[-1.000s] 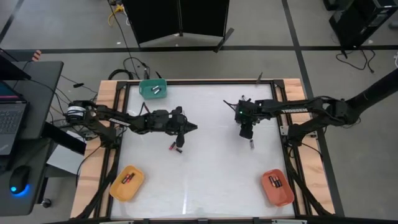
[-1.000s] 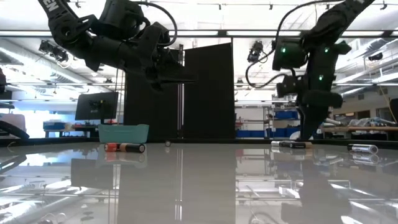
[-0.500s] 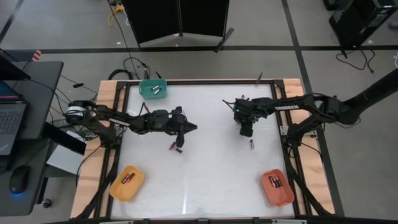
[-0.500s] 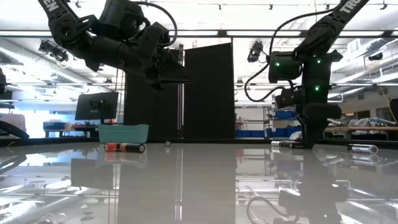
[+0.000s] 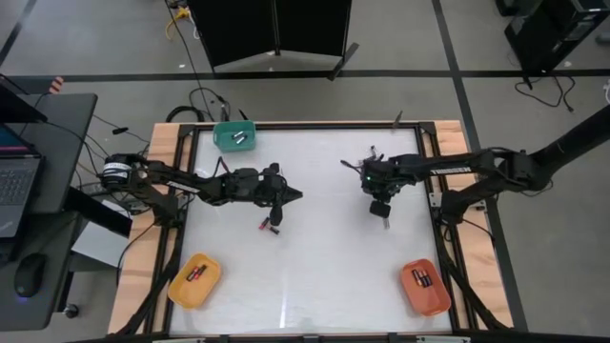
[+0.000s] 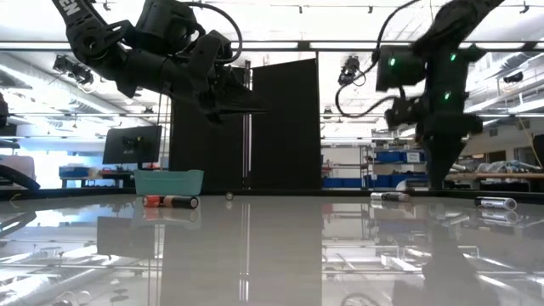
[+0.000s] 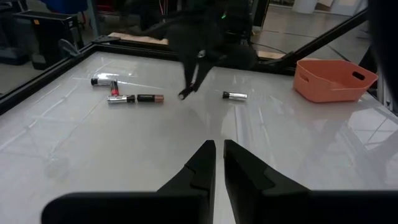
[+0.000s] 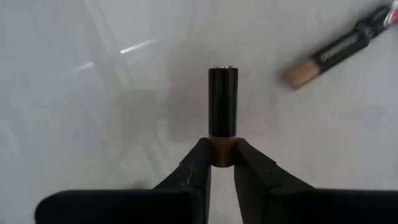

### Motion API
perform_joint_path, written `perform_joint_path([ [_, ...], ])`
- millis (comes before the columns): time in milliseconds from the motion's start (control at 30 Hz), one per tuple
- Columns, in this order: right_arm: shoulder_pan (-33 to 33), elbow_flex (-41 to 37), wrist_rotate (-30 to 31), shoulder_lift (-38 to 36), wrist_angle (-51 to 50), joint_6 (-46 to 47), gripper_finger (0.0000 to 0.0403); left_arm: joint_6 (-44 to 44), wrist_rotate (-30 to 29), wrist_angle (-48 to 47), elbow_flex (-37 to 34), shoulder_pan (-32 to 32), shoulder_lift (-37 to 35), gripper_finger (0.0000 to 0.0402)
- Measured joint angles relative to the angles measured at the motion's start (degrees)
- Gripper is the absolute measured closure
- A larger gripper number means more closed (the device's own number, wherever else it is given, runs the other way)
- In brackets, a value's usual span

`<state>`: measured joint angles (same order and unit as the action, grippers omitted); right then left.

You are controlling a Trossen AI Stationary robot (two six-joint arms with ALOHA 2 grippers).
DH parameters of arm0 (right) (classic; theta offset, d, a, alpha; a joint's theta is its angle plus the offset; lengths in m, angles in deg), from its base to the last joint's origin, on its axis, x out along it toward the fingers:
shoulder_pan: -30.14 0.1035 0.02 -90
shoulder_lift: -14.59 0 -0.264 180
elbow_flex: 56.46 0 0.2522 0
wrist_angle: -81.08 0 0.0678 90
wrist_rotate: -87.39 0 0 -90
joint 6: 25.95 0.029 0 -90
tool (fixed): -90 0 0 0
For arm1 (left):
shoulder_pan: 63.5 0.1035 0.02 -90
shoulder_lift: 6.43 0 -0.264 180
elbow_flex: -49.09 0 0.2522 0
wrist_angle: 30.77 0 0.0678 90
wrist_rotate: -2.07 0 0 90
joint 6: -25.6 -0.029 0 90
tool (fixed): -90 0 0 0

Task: Sort batteries
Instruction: Put the middle right gold battery into the orange bin

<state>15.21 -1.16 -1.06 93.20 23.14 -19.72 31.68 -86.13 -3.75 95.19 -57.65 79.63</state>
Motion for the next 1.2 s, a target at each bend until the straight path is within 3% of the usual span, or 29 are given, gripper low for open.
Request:
perform_joint_path([
  [133, 6.8, 3.6, -2.8, -2.7, -7.1, 12.2, 0.0348, 0.0, 0.0, 0.0, 0.0, 0.0, 0.0, 0.0363],
  [300, 19.4, 8.6, -4.9, -5.4, -13.5, 38.2, 0.0348, 0.1, -1.1, 0.2, 0.0, 0.0, 0.0, 0.0363],
  [533, 41.9, 12.0, -9.2, -6.5, -13.8, 80.1, 0.0348, 0.1, -5.4, 1.1, 0.0, 0.0, 0.0, 0.0363],
  [767, 59.4, 12.2, -13.9, -5.9, -13.4, 110.2, 0.0348, 0.0, -6.3, 0.9, 0.0, 0.1, 0.0, 0.0363],
  [933, 64.8, 12.2, -16.0, -2.7, -13.3, 119.2, 0.0348, 0.0, -6.4, 0.9, 0.0, 0.1, 0.0, 0.0363],
  [1200, 64.6, 12.2, -18.3, 4.2, -8.1, 120.2, 0.0348, 2.1, -6.4, 0.5, 0.0, 0.2, 0.0, 0.0363],
])
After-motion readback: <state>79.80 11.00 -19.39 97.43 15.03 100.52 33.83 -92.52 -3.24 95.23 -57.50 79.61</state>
